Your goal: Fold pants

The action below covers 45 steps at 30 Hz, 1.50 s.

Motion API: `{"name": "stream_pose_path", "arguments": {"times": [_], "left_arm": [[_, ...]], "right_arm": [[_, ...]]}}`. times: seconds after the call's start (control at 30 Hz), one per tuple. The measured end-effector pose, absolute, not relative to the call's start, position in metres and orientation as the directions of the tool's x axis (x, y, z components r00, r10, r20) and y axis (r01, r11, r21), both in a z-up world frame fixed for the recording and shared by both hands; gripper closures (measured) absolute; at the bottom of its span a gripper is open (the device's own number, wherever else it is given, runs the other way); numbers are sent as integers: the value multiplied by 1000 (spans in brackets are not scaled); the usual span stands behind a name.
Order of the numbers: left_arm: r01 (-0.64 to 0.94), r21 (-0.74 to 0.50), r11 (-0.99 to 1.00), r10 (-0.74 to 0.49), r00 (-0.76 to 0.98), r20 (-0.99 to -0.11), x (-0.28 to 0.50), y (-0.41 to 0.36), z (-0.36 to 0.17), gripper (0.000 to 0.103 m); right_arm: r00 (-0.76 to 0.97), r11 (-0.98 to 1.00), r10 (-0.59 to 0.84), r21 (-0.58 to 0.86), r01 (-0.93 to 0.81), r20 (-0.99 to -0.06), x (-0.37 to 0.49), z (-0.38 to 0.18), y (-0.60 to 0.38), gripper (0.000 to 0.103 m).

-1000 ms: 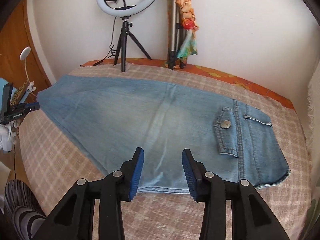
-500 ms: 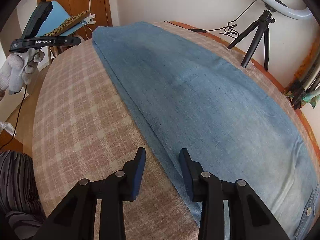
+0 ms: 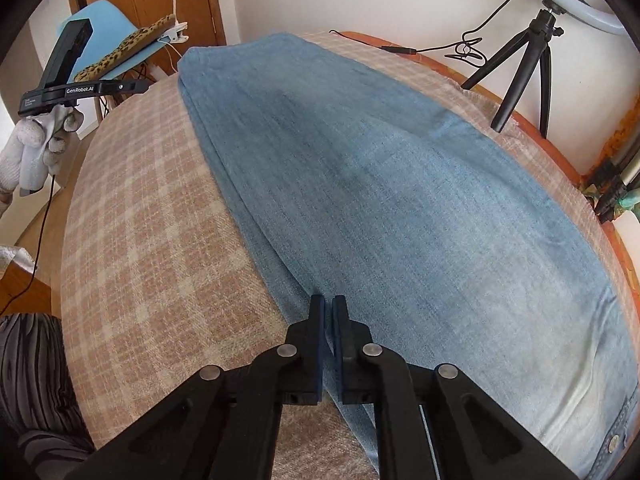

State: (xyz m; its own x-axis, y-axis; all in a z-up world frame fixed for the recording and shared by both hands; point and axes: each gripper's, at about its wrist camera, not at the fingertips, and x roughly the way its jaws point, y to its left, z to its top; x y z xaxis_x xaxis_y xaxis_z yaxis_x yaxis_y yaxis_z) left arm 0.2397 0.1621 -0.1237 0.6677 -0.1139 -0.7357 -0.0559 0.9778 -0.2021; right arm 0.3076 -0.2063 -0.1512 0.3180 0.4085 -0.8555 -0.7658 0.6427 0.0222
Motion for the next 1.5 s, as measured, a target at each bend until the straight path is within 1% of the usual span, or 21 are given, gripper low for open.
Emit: {"name": "stream_pose_path", "arguments": {"times": [0.07,0.13,0.17,0.2,0.23,0.27,0.3,0.37,0.4,0.47,0.57,0.63,0.73,0.83,0.97,1.37,1.43,1.5], "left_arm": [[-73,-211,975,-108,672,-732,240,169,-123,69],[-95,-221,971,-99,677,-729,241,177,-123,69],[-108,-226,968,-94,680,-727,242,182,-123,69],[-122,-234,965,-89,683,-725,243,188,-123,69],[-141,-243,960,-82,686,-723,244,194,-123,68],[-161,-261,952,-81,690,-720,245,201,-123,62],[-182,-290,940,-85,697,-712,246,210,-123,58],[-220,-369,903,-111,711,-695,249,231,-122,49],[-237,-407,882,-127,713,-690,252,242,-123,47],[-290,-469,834,-133,720,-681,257,265,-125,43],[-356,-533,767,-125,733,-669,267,294,-129,42],[-387,-578,718,-147,728,-670,276,307,-137,41],[-411,-645,644,-203,721,-662,286,317,-155,41],[-429,-659,617,-216,713,-667,296,319,-170,41],[-460,-665,588,-200,715,-670,306,326,-182,40],[-511,-729,456,-110,780,-616,329,345,-188,41],[-513,-733,446,-84,791,-606,330,345,-189,43],[-527,-709,469,-57,782,-620,334,341,-189,62]], "right_arm": [[317,605,417,0,-796,-852,296,-144,-208,103],[265,576,428,35,-816,-864,291,-146,-209,103],[267,587,402,23,-810,-876,291,-150,-208,103],[318,612,351,-41,-790,-881,291,-154,-207,103],[356,634,317,-82,-769,-879,293,-157,-207,103],[347,647,335,-54,-760,-876,295,-157,-209,103],[332,656,381,-1,-755,-863,297,-152,-214,101],[347,670,436,42,-741,-830,295,-142,-218,83],[365,676,449,42,-736,-816,293,-137,-219,69],[381,682,473,57,-729,-794,287,-128,-221,68],[399,700,499,86,-709,-769,279,-118,-227,68],[417,721,504,103,-685,-756,277,-113,-229,66],[441,741,506,112,-662,-742,276,-107,-235,66],[461,757,497,109,-644,-735,277,-102,-240,66],[467,771,504,135,-623,-727,279,-97,-248,66],[470,768,509,134,-626,-721,284,-92,-235,66],[469,766,512,136,-628,-719,284,-92,-232,66],[476,770,504,126,-625,-721,284,-92,-230,66]]}}
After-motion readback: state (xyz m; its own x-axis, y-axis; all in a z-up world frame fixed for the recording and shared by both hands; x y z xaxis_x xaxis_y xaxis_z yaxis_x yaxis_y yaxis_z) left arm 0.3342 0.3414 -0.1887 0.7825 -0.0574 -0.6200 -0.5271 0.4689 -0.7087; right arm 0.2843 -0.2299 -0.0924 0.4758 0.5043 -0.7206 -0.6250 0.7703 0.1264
